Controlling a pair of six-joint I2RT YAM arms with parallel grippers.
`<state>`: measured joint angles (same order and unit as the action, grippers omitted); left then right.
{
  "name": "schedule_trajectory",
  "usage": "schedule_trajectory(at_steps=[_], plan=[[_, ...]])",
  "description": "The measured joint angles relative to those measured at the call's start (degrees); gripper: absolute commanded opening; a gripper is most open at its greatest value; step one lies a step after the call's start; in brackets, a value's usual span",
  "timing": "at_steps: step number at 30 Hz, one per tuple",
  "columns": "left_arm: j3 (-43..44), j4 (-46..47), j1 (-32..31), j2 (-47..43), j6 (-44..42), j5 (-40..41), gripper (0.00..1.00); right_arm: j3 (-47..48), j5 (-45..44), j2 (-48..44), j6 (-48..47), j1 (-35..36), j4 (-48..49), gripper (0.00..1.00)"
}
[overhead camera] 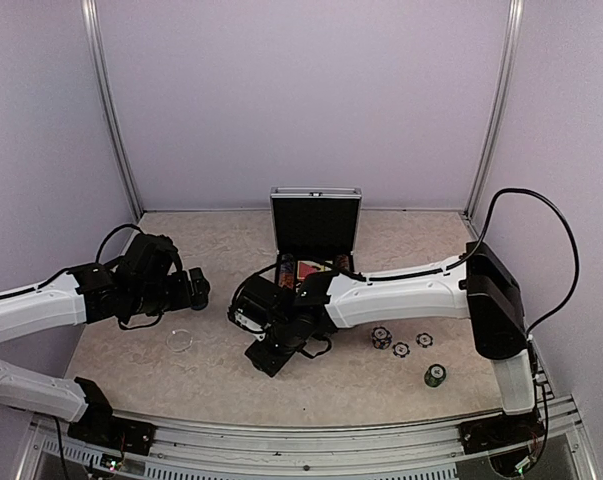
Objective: Pack up texas hold em set
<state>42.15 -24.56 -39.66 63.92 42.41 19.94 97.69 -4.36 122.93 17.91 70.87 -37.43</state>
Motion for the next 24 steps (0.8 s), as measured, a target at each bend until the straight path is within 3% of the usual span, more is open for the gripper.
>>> schedule_trajectory(at_steps=[19,24], plan=[[-0.15,0.11,0.0,-0.55,0.7,0.0,0.99,-0.15,-0.39,3.54,1.29,0.44,0.0,0.49],[-0.55,0.11,0.0,-0.57,0.74,0.0,0.99,-0.15,-0.39,4.2,1.31,0.46,-0.02,0.42]])
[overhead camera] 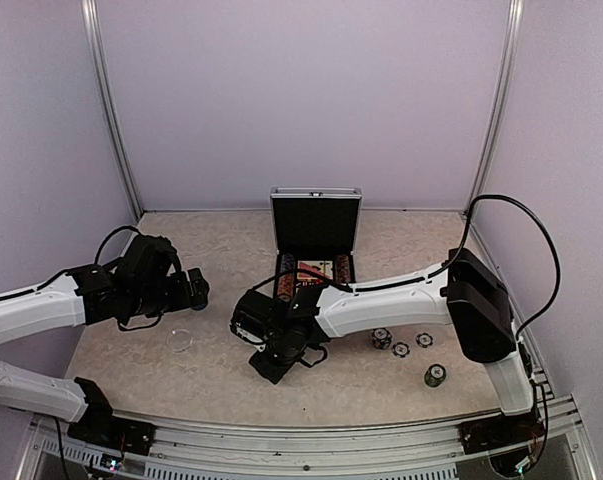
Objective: Pack up texas hold em set
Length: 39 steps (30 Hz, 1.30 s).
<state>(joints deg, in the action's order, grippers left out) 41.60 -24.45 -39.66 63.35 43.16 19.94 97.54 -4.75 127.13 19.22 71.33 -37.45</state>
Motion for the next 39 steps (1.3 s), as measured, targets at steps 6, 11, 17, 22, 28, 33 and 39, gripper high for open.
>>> schedule_trajectory(at_steps=[6,11,17,22,28,33,39], plan=[[-0.2,0.02,0.0,0.0,0.07,0.0,0.99,0.0,0.0,0.11,0.15,0.0,0.02,0.25],[-0.22,0.0,0.0,0.0,0.07,0.0,0.99,0.0,0.0,0.11,0.2,0.0,0.02,0.13],[-0.24,0.02,0.0,0.0,0.07,0.0,0.99,0.0,-0.22,0.11,0.35,0.02,0.04,0.11],[-0.24,0.02,0.0,0.0,0.07,0.0,0.99,0.13,-2.08,0.04,0.44,-0.02,-0.44,0.11],[-0.24,0.02,0.0,0.0,0.07,0.0,0.99,0.44,-5.57,-1.81,1.57,-1.99,-2.47,0.1],[-0.24,0.02,0.0,0.0,0.07,-0.02,0.99,1.11,-8.66,-5.01,2.95,-7.56,-3.17,0.1],[-0.24,0.04,0.0,0.0,0.07,-0.04,0.99,2.54,-12.22,-6.29,4.39,-14.14,-3.1,0.1]])
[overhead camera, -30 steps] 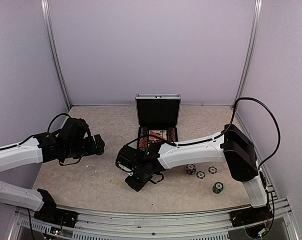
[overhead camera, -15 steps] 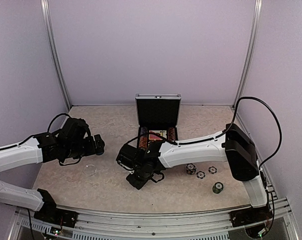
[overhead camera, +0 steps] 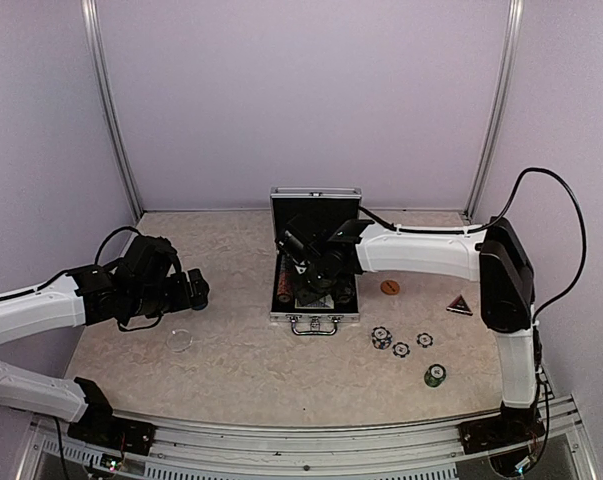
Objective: Pack up texas hold em set
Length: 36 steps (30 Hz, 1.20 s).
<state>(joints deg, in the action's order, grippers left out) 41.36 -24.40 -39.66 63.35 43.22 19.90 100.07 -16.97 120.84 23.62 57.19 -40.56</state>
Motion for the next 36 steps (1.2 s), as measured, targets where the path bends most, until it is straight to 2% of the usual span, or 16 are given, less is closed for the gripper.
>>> schedule_trajectory(at_steps=[16,25,36], plan=[[0.0,0.37,0.0,0.0,-0.17,-0.07,0.99,1.73,-1.36,3.32,4.0,-9.05,1.36,0.12],[-0.35,0.46,0.28,-0.42,-0.22,-0.09,0.99,7.3,-1.4,8.07,5.64,-10.01,1.01,0.13],[-1.88,0.74,0.48,-1.53,-0.24,-0.13,0.99,7.76,-1.4,9.68,7.21,-10.01,1.01,0.13]])
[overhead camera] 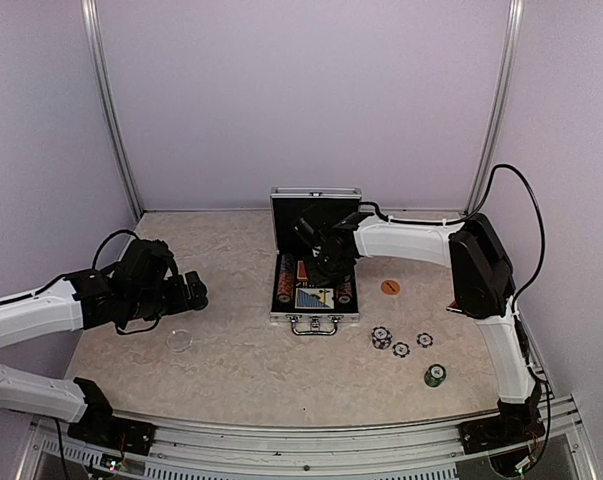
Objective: Pack up texas hold em set
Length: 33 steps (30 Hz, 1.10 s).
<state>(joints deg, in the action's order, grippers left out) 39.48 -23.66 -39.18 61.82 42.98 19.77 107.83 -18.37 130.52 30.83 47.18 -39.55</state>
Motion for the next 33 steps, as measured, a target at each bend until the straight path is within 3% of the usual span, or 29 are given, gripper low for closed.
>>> schedule_trajectory(at_steps=[24,33], plan=[[-0.37,0.11,0.15,0.0,0.02,-0.02,0.99,-3.37,1.4,0.09,1.25,0.0,1.9,0.16],[-0.7,0.11,0.17,-0.15,0.02,-0.02,0.99,-3.08,1.6,0.31,1.51,-0.07,1.92,0.21]])
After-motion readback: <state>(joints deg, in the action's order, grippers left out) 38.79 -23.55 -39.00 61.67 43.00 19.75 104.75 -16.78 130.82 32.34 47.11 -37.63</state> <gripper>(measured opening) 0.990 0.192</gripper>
